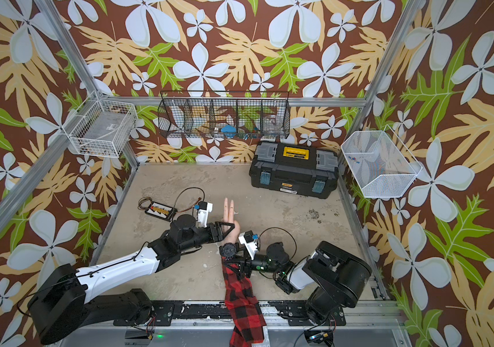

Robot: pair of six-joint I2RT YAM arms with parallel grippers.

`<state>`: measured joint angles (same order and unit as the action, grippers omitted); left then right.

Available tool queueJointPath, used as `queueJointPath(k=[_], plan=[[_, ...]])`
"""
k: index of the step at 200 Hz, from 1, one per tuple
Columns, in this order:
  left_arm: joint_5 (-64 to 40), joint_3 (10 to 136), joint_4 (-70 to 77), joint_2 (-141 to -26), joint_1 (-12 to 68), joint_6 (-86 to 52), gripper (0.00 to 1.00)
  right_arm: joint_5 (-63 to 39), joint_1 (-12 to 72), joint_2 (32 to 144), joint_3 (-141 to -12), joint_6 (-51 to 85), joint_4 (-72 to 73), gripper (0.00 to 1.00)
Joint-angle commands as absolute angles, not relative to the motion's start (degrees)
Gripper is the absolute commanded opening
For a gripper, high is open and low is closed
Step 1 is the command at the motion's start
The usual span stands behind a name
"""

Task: Take off the watch
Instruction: Adjust the hand at the center of the board.

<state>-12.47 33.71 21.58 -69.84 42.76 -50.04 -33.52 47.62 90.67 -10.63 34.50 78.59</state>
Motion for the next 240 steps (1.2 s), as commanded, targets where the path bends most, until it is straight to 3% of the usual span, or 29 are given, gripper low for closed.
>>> queueJointPath(k=[1, 19, 44, 77, 150, 240], plan=[[-13.54, 34.01, 28.61, -68.91, 42.63, -52.7, 0.21, -36.34, 47.97, 91.71, -11.07, 35.21, 82.49, 0.59], [-13.32, 33.79, 28.35, -68.49, 42.52, -52.73, 0.21, -36.13, 47.9, 91.68, -11.25, 35.42, 82.44, 0.56], [-12.76, 32.92, 28.27, -68.03, 42.43, -53.0, 0.22, -35.41, 47.95, 90.34, -11.35, 35.36, 80.77, 0.44], [-11.07, 33.2, 25.28, -67.51, 41.79, -52.17, 0.29, -31.35, 47.9, 84.77, -11.49, 34.27, 71.77, 0.32], [-10.12, 37.36, 12.58, -65.06, 35.71, -42.65, 0.78, -20.52, 48.34, 69.38, -15.33, 29.19, 39.83, 0.22], [-9.37, 44.63, -6.68, -62.3, 25.85, -24.91, 0.83, 8.42, 52.56, 68.1, -27.5, 34.42, 1.27, 0.12]])
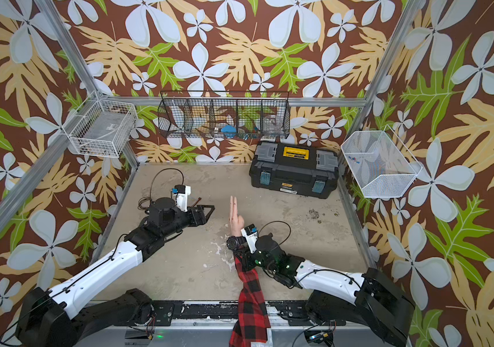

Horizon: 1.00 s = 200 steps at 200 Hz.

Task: Take off the watch
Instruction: Adjust the hand at the center of the board.

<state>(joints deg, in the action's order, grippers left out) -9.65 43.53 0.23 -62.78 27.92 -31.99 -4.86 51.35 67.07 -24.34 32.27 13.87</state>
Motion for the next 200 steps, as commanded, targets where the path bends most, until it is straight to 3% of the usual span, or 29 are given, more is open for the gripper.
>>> queueJointPath(k=[1, 56, 127, 173, 200], plan=[[-9.34, 44.64, -6.77, -62.31, 25.72, -24.76, 0.83, 8.6, 52.6, 68.2, -27.59, 34.57, 0.72, 0.12], [-6.56, 42.99, -11.4, -59.31, 21.35, -17.4, 0.84, 16.91, 56.43, 73.16, -36.69, 39.2, -12.78, 0.1], [-4.66, 42.38, -13.1, -55.08, 20.77, -16.09, 0.85, 31.86, 62.23, 89.05, -50.4, 49.89, -32.96, 0.07], [-4.62, 42.01, -13.14, -53.54, 20.74, -16.11, 0.85, 36.36, 66.84, 98.78, -60.32, 54.33, -41.57, 0.14], [-4.49, 41.88, -13.27, -52.84, 20.77, -16.19, 0.85, 37.67, 69.14, 103.59, -65.78, 55.19, -45.34, 0.29]])
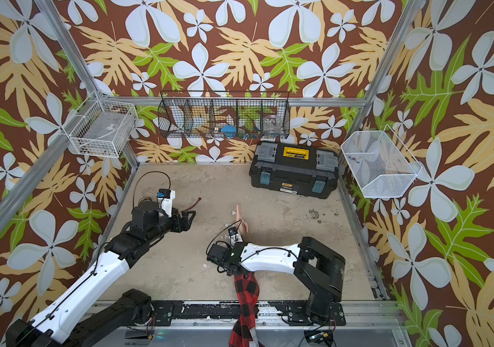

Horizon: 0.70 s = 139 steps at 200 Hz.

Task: Take off the watch
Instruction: Adjust the hand at the center of the board.

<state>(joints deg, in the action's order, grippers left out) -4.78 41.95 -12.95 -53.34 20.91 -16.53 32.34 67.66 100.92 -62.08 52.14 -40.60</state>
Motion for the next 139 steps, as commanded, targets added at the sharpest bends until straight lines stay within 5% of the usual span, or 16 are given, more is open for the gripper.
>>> queueJointPath(k=[1, 58, 139], plan=[[-4.48, 41.86, -13.27, -52.79, 20.75, -16.22, 0.85, 37.73, 69.24, 103.74, -65.98, 55.2, -45.43, 0.3], [-3.91, 41.75, -13.26, -51.79, 20.75, -16.35, 0.86, 33.53, 72.85, 105.99, -72.42, 50.39, -42.89, 0.57], [-3.86, 41.57, -13.16, -52.36, 20.75, -16.83, 0.86, 24.47, 72.8, 91.97, -62.99, 42.71, -24.94, 0.74]])
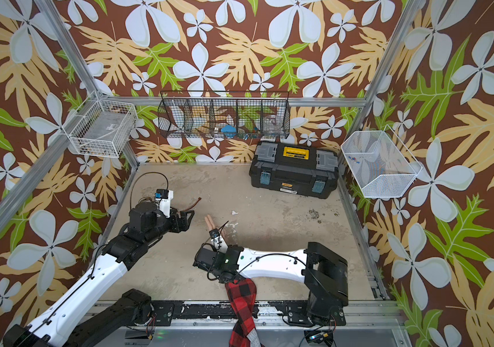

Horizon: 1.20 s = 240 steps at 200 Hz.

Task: Take off the watch
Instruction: Adjust the hand at the center of the board.

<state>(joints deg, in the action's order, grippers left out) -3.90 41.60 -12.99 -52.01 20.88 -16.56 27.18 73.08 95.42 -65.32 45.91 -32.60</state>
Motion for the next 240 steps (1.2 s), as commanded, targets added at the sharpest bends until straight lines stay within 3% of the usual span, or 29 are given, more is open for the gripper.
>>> queueJointPath(k=[1, 45, 88, 124, 182, 240], plan=[[-3.86, 41.57, -13.17, -52.41, 20.79, -16.85, 0.86, 24.36, 72.78, 91.73, -62.83, 42.62, -24.69, 0.74], [-6.72, 41.02, -11.85, -54.56, 20.74, -19.62, 0.85, 17.47, 67.26, 82.9, -55.6, 40.63, -17.08, 0.74], [-14.38, 42.48, -11.55, -61.54, 21.08, -33.13, 0.79, 12.54, 59.34, 73.49, -47.43, 39.38, -12.44, 0.73], [-8.11, 44.41, -11.76, -65.93, 26.41, -41.3, 0.8, 7.49, 50.84, 67.89, -41.3, 37.42, -9.96, 0.72], [-4.13, 44.71, -10.5, -73.87, 31.85, -53.32, 0.82, 3.67, 43.38, 64.8, -37.75, 30.71, -8.28, 0.71], [-8.35, 44.99, -2.69, -83.03, 36.34, -57.03, 0.83, 0.53, 42.09, 64.8, -34.83, 29.72, -4.42, 0.72]])
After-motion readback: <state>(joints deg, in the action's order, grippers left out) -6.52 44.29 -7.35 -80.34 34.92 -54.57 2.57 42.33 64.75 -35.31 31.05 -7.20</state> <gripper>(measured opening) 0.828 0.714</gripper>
